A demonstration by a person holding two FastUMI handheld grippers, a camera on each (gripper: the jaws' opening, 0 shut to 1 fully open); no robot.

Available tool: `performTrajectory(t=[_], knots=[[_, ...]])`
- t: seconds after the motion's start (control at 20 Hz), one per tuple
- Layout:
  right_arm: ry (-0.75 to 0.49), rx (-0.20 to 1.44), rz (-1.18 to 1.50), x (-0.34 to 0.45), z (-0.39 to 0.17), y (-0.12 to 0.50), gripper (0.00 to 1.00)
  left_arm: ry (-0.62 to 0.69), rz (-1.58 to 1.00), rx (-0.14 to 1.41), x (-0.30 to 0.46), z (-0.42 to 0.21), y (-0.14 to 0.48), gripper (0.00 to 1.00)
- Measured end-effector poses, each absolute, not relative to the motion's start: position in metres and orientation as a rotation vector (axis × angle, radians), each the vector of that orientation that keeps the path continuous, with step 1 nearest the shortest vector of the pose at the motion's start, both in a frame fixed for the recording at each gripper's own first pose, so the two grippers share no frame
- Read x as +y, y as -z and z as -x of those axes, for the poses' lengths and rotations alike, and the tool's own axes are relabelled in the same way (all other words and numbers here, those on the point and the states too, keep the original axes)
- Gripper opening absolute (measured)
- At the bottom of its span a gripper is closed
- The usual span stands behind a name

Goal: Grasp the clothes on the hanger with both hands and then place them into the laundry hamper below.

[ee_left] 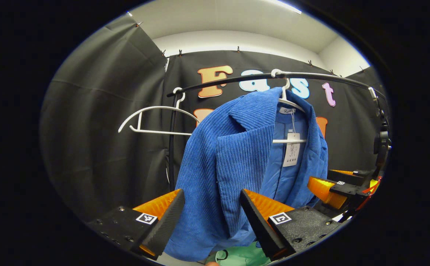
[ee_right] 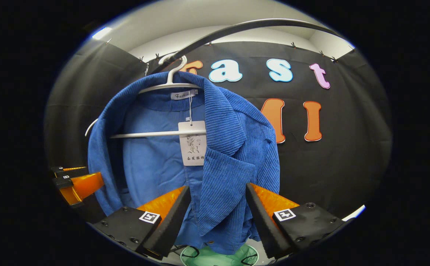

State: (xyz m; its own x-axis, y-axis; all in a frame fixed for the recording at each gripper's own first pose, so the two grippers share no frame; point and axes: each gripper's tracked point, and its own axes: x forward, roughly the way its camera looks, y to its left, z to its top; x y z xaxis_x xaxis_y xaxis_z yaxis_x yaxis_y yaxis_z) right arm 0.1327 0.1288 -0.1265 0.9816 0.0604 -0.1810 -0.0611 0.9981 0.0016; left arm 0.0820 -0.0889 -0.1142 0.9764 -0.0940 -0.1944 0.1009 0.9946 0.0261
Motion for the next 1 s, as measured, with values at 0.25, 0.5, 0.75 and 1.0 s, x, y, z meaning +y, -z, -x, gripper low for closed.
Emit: performTrajectory(t=[0.25,0.5,0.75,1.0], knots=[[-0.011,0.161,-0.024,0.125,-0.161,0.138,0.97,0.079,-0.025,0.186,-0.090,-0.100,0.119,0.88],[-0.012,0.144,-0.068,0.121,-0.184,0.148,0.92,0.099,-0.045,0.177,-0.093,-0.113,0.126,0.71],[-0.032,0.140,-0.131,0.111,-0.187,0.144,0.55,0.090,-0.028,0.187,-0.082,-0.122,0.133,0.26],[-0.085,0.123,-0.175,0.097,-0.179,0.130,0.14,0.200,-0.013,0.158,-0.091,-0.111,0.124,0.00]])
